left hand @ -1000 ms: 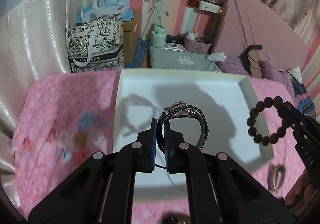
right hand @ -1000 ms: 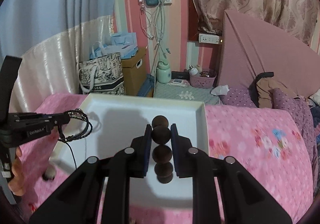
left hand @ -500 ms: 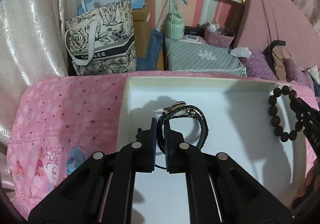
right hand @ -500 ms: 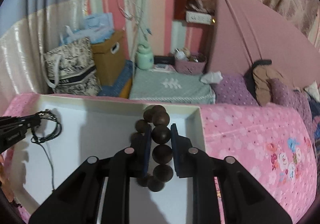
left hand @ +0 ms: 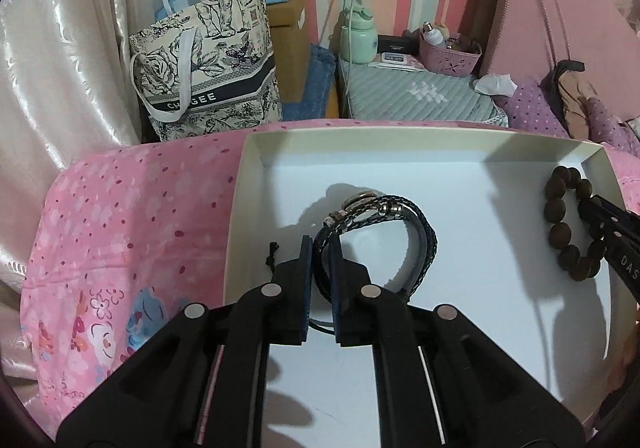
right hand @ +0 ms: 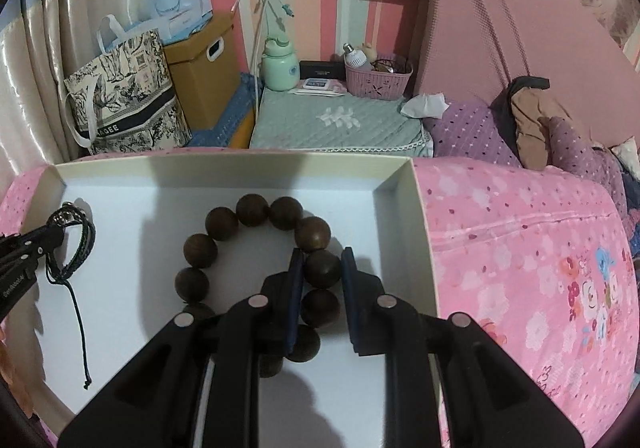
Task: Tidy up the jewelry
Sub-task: 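Open both tools to drop the bracelets into the white tray, then move both tools back toward the remaining jewelry beside the tray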
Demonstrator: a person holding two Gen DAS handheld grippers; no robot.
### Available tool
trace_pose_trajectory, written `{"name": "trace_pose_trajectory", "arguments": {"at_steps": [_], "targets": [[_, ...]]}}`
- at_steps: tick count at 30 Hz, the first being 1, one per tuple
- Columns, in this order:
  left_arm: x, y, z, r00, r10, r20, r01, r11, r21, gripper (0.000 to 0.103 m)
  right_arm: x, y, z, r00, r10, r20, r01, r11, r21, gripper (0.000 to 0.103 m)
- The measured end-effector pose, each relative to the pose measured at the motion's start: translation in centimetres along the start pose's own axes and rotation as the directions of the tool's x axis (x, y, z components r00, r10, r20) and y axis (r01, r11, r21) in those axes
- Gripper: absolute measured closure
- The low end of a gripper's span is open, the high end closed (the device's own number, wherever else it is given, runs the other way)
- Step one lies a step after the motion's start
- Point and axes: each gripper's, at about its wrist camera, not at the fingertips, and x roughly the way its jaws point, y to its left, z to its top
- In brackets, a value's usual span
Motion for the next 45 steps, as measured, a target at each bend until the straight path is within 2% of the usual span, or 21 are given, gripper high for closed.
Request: {"name": "trace_pose_trajectory", "arguments": {"at_steps": [1,2,3,4,5,8,11,15,16,22,24,27,32,38,45], "targets": [[0.0,0.1,0.0,1.000,-0.001,-0.002,0.001,1.000,-0.002,0.091,0.0,0.1,0.0,1.000,0.007,0.001,-0.007,1.000,-0.005,0.081],[0.0,0.0,0.1,1.000,0.004,-0.005,-0.004,1.000,-0.004,0.086,-0.1,0.1,0.0,1.000,0.019,0.002,-0.019,1.000,-0.008,0.072],[-0.1,0.0,0.1,1.000,0.017,-0.002,-0.017,1.000,-0.006,0.070,-0.2,0.1,0.0,1.000,0.019,0.009,-0.019,1.000,-0.015,0.061],[-0.3,0.1,0.1,1.000,0.007,0.007,-0.007,1.000,-0.007,0.065,-0.6,0.2,-0.1,1.000,0.001,0.022,-0.001,1.000,-0.021,0.056],[-0.5,0.2,0.0,1.000,-0.001,0.013,0.001,1.000,-0.009,0.064,-1.1,0.2,-0.1,0.999,-0.005,0.039,0.006,1.000,-0.023,0.050],[-1.8,0.2,-0.2,1.000,-0.002,0.029,0.002,1.000,-0.010,0.061,-2.6,0.0,0.1,0.998,0.015,0.063,-0.014,1.000,-0.013,0.050],[-4.3,0.1,-0.8,0.998,0.001,0.067,-0.002,1.000,0.012,0.054,-5.9,-0.6,-0.1,0.992,0.040,0.117,-0.041,0.999,0.000,0.049],[-9.4,0.9,-2.4,0.989,-0.040,0.142,0.038,0.999,0.012,0.026,-10.9,-1.4,-1.7,0.978,0.061,0.200,-0.062,0.998,-0.003,0.030],[-10.3,1.1,-2.9,0.987,-0.048,0.153,0.047,0.999,0.015,0.017,-12.0,-1.8,-2.3,0.974,0.066,0.214,-0.067,0.998,-0.006,0.029],[-17.3,3.0,-7.6,0.977,-0.088,0.196,0.085,0.996,0.024,0.008,-18.3,-4.0,-6.5,0.958,0.083,0.276,-0.088,0.996,0.005,0.024],[-19.2,3.6,-9.3,0.972,-0.071,0.223,0.069,0.997,0.017,0.003,-19.8,-4.7,-7.8,0.952,0.079,0.294,-0.090,0.996,0.024,0.012],[-21.2,4.0,-11.4,0.969,-0.053,0.240,0.051,0.999,0.015,0.003,-21.5,-5.2,-9.6,0.952,0.055,0.302,-0.070,0.997,0.039,0.012],[-23.5,4.5,-14.8,0.968,-0.075,0.241,0.074,0.997,0.013,0.003,-23.3,-5.6,-12.6,0.956,0.071,0.285,-0.087,0.995,0.043,0.012],[-23.9,3.8,-17.8,0.966,-0.065,0.251,0.070,0.997,-0.010,0.003,-23.6,-4.7,-15.3,0.963,0.053,0.264,-0.059,0.998,0.015,0.012],[-22.4,1.7,-19.2,0.969,-0.051,0.242,0.047,0.999,0.023,0.003,-20.7,-3.3,-17.4,0.972,0.043,0.231,-0.047,0.999,0.014,0.012]]}}
